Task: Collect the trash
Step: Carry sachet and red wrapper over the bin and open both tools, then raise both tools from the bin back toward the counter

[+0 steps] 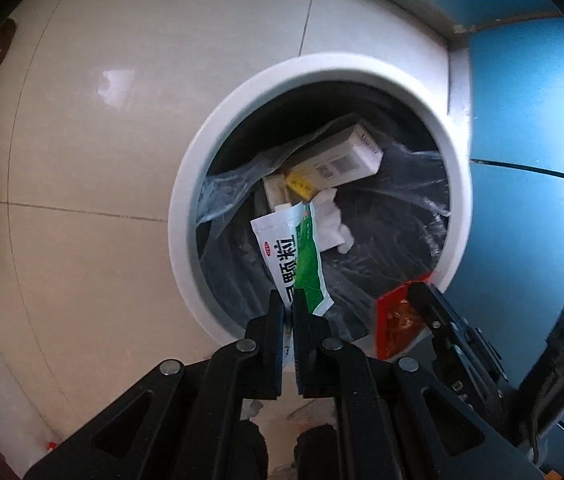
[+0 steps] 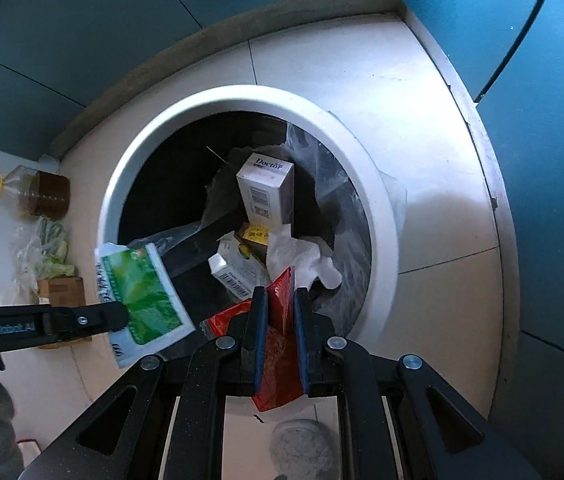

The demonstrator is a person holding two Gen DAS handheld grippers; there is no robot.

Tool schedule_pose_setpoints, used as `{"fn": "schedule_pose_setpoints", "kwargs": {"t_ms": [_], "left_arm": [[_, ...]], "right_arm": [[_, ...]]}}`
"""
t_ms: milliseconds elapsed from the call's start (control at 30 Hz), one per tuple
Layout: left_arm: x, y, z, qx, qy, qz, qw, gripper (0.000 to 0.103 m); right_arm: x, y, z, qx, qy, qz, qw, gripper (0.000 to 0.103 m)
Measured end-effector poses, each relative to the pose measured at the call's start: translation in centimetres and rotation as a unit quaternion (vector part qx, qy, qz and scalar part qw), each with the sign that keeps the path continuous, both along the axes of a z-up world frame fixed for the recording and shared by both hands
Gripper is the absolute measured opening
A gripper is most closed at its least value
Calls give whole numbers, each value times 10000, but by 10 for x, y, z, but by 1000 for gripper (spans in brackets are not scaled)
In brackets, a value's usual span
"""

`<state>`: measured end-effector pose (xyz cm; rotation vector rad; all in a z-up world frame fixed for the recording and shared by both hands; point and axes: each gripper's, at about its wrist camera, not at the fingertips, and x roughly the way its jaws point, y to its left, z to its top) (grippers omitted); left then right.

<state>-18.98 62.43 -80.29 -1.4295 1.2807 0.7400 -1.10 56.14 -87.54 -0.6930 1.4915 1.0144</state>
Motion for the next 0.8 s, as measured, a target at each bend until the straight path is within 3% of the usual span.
{"fn": "schedule_pose_setpoints", "kwargs": {"t_ms": [67, 100, 167, 233, 300, 400, 567, 800], "left_arm": [[0, 2, 7, 119, 128, -59, 9998, 8], [0, 3, 12, 214, 166, -100, 9996, 15], [0, 4, 21, 425, 308, -200, 9984, 38], [-4, 5, 36, 725, 440, -238, 9961, 84], [-9, 5, 48, 973, 572, -255, 9933, 88], [-15, 2, 71, 1379, 860, -322, 9862, 97], [-26, -17, 128, 2209, 1180, -419, 9672, 99], [-32, -55, 225, 2589, 1312, -504, 9556, 99]], "right_arm": [[1, 2, 0, -33, 39, 56, 10000, 21], [1, 2, 2, -39, 14, 86, 10000, 36], [2, 1, 10, -12, -35, 140, 9999, 58], [2, -1, 19, 4, -85, 191, 9998, 65], [2, -3, 29, -19, -192, 237, 9995, 88], [0, -8, 53, -48, -426, 350, 9985, 102], [-7, -18, 101, -3, -656, 462, 9968, 103], [-13, -41, 215, 112, -908, 360, 9952, 103]]}}
